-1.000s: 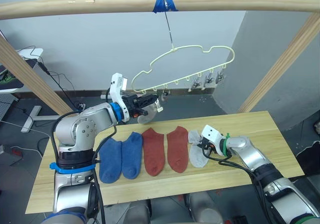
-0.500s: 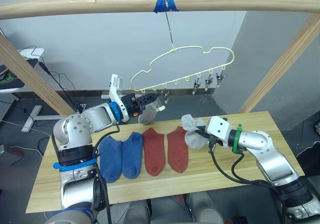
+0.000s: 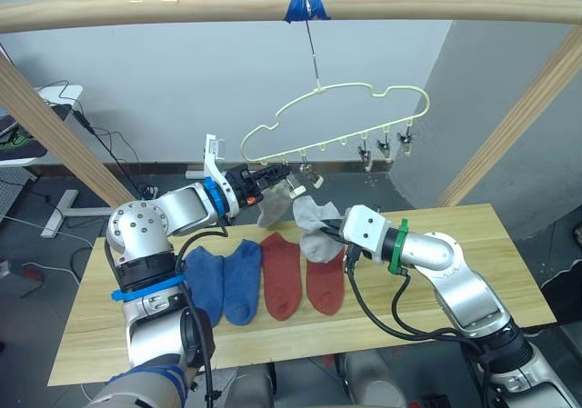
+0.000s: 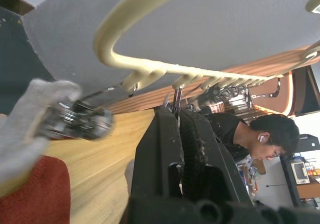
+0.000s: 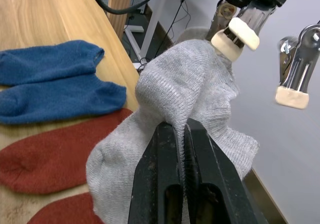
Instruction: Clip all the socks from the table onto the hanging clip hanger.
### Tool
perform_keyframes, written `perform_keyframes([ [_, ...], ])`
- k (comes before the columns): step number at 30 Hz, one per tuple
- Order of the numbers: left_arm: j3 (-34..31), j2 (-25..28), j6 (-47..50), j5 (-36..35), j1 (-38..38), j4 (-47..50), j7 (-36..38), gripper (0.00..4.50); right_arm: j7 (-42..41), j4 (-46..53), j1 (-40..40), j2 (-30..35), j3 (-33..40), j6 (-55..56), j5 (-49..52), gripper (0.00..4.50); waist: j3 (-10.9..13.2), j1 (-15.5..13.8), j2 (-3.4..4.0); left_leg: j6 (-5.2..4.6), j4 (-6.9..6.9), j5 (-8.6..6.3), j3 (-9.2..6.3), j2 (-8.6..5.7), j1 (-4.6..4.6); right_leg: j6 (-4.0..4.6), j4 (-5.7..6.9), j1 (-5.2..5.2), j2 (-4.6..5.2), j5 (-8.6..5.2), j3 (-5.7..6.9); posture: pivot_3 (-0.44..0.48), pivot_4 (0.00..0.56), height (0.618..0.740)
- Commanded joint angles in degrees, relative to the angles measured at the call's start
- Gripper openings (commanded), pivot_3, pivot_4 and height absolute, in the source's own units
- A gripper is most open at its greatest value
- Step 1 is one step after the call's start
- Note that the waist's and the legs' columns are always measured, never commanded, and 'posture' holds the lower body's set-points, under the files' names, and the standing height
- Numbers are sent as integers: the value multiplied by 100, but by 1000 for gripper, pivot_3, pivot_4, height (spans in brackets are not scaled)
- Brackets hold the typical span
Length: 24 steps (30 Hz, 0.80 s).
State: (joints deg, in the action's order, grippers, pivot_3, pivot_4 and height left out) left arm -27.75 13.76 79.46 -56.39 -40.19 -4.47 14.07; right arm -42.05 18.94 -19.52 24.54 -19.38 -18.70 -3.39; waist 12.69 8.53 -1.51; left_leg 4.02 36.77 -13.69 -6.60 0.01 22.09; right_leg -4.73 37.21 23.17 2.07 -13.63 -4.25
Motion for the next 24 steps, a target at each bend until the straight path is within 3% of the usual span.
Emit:
perform_keyframes([
  [1,68,39,72,15,132,78,-112,0,52,171,-142,-39,35,-5,22,22,0,-6,0,0,0,0,0,0,0,0,0,0,0,0,0,-173,184,740],
  [15,189,189,-159,59,230,32,-55,0,-110,702,-98,244,249,-443,233,22,0,-21,0,0,0,0,0,0,-1,0,-1,0,0,0,0,-176,190,740],
  [24,299,161,-216,41,182,-23,-43,0,61,583,-199,60,68,-486,214,22,0,-20,0,0,0,0,1,0,-1,-1,-2,0,0,0,0,-182,192,740],
])
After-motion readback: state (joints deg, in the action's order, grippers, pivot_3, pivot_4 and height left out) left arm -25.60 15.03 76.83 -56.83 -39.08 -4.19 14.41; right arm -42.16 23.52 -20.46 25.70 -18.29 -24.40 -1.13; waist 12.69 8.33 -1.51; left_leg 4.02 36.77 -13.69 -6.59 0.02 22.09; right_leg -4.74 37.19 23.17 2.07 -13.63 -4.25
